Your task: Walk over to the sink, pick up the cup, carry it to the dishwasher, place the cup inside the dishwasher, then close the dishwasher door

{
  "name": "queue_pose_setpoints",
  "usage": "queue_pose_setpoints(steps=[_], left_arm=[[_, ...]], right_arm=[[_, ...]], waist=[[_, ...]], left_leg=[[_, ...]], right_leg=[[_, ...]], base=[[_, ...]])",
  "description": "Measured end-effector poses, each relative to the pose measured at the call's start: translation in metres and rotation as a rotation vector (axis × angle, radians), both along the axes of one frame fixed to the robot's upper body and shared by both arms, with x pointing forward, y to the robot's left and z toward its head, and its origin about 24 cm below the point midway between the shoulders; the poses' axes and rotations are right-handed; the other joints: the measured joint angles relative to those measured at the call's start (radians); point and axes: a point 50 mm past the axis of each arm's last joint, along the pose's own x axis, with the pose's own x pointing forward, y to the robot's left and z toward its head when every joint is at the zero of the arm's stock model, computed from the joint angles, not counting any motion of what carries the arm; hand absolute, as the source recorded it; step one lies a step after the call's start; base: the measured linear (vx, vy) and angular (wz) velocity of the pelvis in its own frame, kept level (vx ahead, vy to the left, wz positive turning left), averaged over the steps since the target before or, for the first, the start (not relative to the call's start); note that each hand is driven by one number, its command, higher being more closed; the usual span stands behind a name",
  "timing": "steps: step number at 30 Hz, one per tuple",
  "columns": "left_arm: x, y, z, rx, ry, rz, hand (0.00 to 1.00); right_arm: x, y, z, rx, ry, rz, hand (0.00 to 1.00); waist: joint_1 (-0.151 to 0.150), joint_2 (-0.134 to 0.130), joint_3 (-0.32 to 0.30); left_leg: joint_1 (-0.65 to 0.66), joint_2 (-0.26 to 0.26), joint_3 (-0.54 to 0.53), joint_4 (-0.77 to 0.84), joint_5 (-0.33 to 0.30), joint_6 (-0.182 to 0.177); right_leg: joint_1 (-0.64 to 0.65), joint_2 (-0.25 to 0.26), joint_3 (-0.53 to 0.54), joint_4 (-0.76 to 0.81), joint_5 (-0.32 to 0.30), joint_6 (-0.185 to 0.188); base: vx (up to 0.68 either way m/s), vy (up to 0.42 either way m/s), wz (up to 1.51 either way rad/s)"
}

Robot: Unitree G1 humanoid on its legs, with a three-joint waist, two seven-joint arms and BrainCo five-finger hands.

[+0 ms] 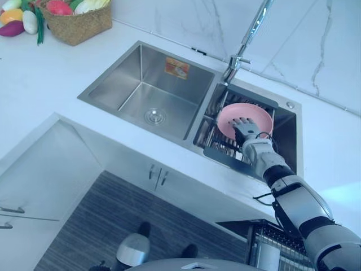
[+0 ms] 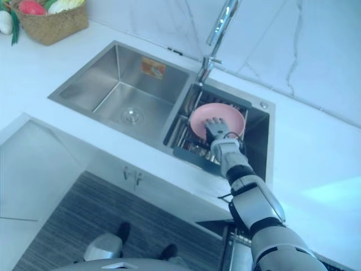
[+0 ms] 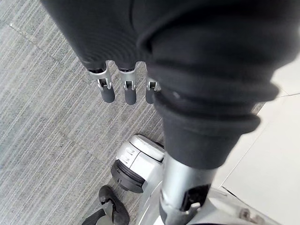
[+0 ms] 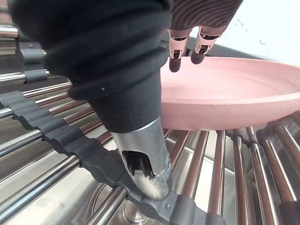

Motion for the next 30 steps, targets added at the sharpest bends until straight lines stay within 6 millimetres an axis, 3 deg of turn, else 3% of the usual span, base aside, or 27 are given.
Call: queue_pose_setpoints(steps=[1,30], left_arm=[[0.0002,0.0000,0.0000,0.000,-0.001,0.000,0.00],[0.0027,0.0003,0.0006,0.008,-0.017,-0.024,0.00]], right_arm=[[0.0000,-0.0004,-0.0002,-0.001,0.004,-0.005,1.00],[-0.0014,-0.0017,0.0062,-0.016,-0.179,-0.001,1.00]], waist=[[0.001,0.000,0.000],[-0.005,-0.003,0.010]], left_leg=[[0.000,0.000,-0.002,0.000,0.000,0.000],[0.002,0.007,0.004,0.000,-0.003,-0.004]], right_leg=[[0.000,0.000,0.001,0.002,-0.002,0.000],[-0.002,0.002,0.011,0.008,-0.016,0.004]], base=[[0.01,0.011,0.04],[0.00,0.000,0.00]])
